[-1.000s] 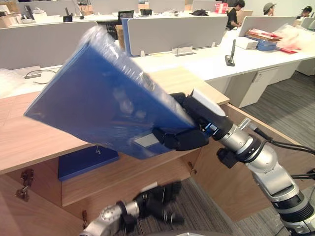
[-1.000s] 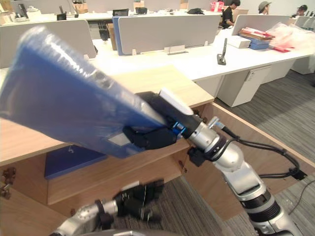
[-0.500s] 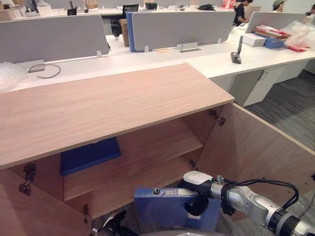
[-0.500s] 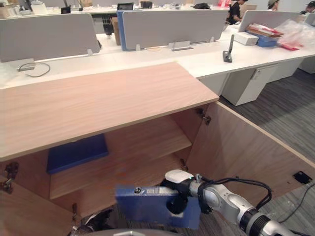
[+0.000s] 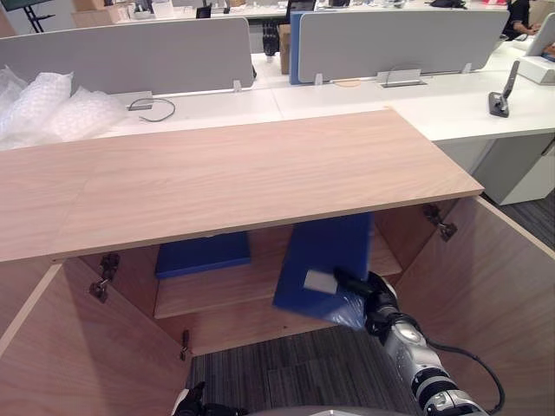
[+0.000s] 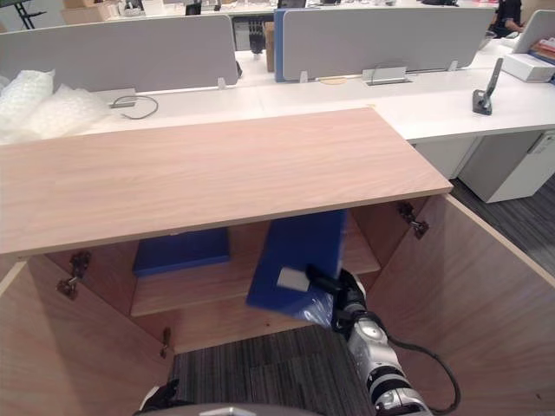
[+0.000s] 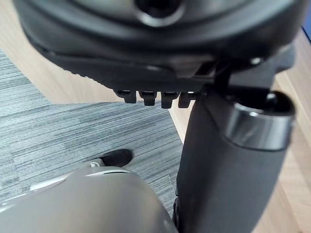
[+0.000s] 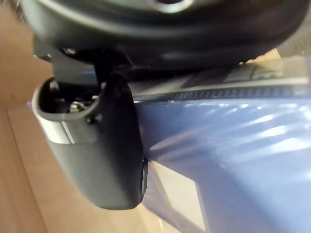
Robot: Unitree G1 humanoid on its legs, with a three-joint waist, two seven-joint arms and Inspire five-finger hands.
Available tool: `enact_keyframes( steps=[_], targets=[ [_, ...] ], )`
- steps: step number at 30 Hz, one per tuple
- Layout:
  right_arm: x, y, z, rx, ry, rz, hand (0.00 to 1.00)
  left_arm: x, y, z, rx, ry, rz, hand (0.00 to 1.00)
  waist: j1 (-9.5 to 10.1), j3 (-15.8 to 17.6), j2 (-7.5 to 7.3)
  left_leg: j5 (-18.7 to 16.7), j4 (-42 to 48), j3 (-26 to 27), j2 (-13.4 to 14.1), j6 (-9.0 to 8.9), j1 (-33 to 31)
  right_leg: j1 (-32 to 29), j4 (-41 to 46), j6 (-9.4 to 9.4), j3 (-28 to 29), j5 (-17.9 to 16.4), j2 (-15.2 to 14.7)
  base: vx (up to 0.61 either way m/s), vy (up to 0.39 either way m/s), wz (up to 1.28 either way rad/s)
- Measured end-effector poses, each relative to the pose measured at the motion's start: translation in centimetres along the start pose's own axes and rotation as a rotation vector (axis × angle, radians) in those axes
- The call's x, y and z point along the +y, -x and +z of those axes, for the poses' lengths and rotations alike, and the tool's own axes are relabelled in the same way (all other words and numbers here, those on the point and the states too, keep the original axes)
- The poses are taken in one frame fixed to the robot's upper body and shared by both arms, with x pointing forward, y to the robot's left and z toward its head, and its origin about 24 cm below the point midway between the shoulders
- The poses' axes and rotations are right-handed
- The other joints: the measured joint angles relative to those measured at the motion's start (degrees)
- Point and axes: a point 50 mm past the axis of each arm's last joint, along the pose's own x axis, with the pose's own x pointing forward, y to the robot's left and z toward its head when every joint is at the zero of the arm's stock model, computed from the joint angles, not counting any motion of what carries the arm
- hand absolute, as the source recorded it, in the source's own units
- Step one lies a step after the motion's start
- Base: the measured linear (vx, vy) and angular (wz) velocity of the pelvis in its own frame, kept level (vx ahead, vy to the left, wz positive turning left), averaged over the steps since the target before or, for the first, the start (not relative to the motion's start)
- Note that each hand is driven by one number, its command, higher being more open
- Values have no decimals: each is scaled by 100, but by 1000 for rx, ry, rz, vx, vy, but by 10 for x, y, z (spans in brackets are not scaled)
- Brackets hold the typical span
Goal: Walk over to the cabinet, pick up the folder, carry it to the office cabinet, place the folder inside the office cabinet, then close the office cabinet door
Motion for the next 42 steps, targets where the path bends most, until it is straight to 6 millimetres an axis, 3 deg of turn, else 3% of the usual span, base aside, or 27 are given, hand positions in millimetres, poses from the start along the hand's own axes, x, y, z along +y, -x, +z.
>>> enact_keyframes(
  steps=[2,4,8,11,14,16,17,20,23,27,31,32,37,42],
  targets=[
    [-5,-1,7,-60,-287,-56,0,-1,1,-3,14,30,10,100,-19,34,53,1,0,-113,-26,1,1,102,-59,9,-123,-11,-28,32,5,23],
    [-8,-3,14,-107,-407,-83,0,-3,1,-2,6,46,14,100,-11,54,87,2,-1,-154,-41,3,-2,133,-80,11,-161,-14,-42,16,9,15],
    [-2,-15,22,-130,-559,-128,0,-4,2,-3,6,57,19,100,12,84,131,50,-1,-349,-65,12,-107,157,-105,12,-364,-21,-62,-7,-2,26],
    [2,-27,42,-150,-597,-171,0,-6,2,2,-15,74,18,100,66,222,202,118,3,-561,-141,53,-221,174,-104,24,-567,-28,-130,-21,8,37],
    [14,-40,83,-212,-632,-166,0,-5,1,16,-74,113,21,100,114,622,273,58,381,-799,-259,105,-597,108,-21,50,-771,-20,-224,-70,41,40],
    [33,-47,122,-282,-652,-110,0,-5,1,36,-148,164,20,100,236,1036,367,-203,1154,-948,-257,92,-1156,-152,270,60,-854,-62,-211,-119,31,24],
    [38,-48,132,-298,-651,-92,0,-6,0,41,-165,181,17,100,267,1117,420,-290,1372,-992,-249,96,-1318,-244,396,58,-873,-107,-200,-106,19,20],
    [77,-49,174,-357,-623,31,0,-11,1,65,-237,225,6,100,351,1376,658,-736,2481,-1108,-250,104,-2130,-1018,1556,68,-873,-630,-223,-121,19,12],
    [113,-46,194,-366,-553,134,0,-8,1,80,-273,289,14,100,428,1580,672,-1097,3255,-1100,-322,109,-2638,-1662,2588,98,-732,-1143,-342,-99,-4,-1],
    [130,-40,208,-402,-585,182,0,-7,1,91,-299,395,27,100,438,1780,749,-1535,4177,-1054,-461,150,-3215,-2310,3652,184,-557,-1670,-542,-27,-3,0],
    [141,-32,235,-454,-758,183,0,-10,2,100,-302,494,33,100,433,2050,904,-1863,4853,-1013,-643,200,-3603,-2718,4410,273,-415,-2089,-755,7,19,6],
    [143,-31,239,-465,-784,186,100,-11,2,100,-291,501,38,100,440,2097,928,-1901,4921,-1009,-654,211,-3628,-2746,4488,274,-402,-2136,-767,16,0,6],
    [154,-22,260,-510,-824,190,100,-15,-2,81,-160,569,62,100,492,2272,1012,-2059,5229,-984,-745,218,-3793,-2954,4951,257,-331,-2416,-893,29,-14,6],
    [167,-19,263,-498,-794,201,100,-15,-2,82,-161,575,64,100,559,2272,1013,-2075,5254,-916,-745,198,-3791,-3055,5153,189,-291,-2531,-934,0,-11,0]
  ],
)
